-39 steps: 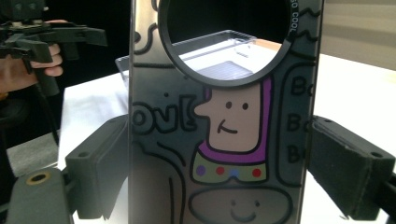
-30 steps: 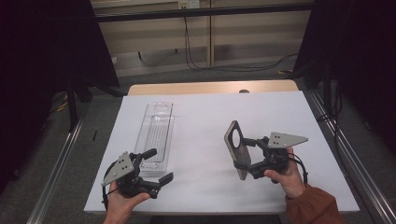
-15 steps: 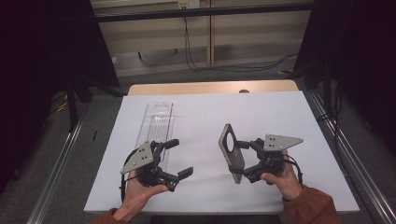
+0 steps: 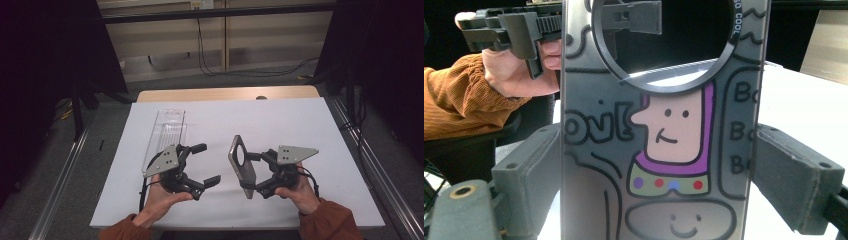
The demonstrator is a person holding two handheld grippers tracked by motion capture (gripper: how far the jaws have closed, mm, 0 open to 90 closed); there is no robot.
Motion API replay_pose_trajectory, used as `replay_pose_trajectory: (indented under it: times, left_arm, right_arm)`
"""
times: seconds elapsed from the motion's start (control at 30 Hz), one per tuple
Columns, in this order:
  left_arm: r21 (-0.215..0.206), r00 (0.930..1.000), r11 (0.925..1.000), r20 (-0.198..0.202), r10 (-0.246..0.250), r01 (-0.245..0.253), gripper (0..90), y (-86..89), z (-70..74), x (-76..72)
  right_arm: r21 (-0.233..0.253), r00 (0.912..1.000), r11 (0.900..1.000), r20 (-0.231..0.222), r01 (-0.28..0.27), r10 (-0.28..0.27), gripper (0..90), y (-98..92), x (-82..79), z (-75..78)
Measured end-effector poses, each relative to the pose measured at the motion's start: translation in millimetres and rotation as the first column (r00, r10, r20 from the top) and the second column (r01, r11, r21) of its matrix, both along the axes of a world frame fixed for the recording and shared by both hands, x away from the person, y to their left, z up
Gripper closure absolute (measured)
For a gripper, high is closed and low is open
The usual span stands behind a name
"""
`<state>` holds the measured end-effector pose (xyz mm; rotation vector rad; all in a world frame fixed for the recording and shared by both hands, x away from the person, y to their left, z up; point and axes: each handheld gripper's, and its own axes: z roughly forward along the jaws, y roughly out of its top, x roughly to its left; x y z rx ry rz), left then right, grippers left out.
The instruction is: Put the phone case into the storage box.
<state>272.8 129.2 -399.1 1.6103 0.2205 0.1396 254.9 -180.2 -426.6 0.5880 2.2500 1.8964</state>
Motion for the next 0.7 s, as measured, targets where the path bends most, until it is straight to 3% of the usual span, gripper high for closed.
replay_pose_trajectory:
  times: [0.23,0.4,0.7]
  left_arm:
    - [-0.024,0.999,0.9987,0.004,-0.045,0.046,0.3,-11.7,4.0,2.3]
    - [-0.012,0.9981,0.9981,0.013,-0.06,0.06,0.3,-20.1,4.1,6.4]
    - [-0.047,0.9909,0.9899,-0.013,-0.134,0.133,0.3,-34.1,3.1,11.2]
  right_arm:
    - [0.017,0.9992,0.999,0.011,-0.039,0.039,11.8,2.7,-0.5,0.5]
    - [0.025,0.9983,0.998,0.012,-0.057,0.057,11.8,5.0,-0.8,-0.2]
    - [0.027,0.9944,0.994,0.018,-0.104,0.104,11.8,8.8,-2.0,0.5]
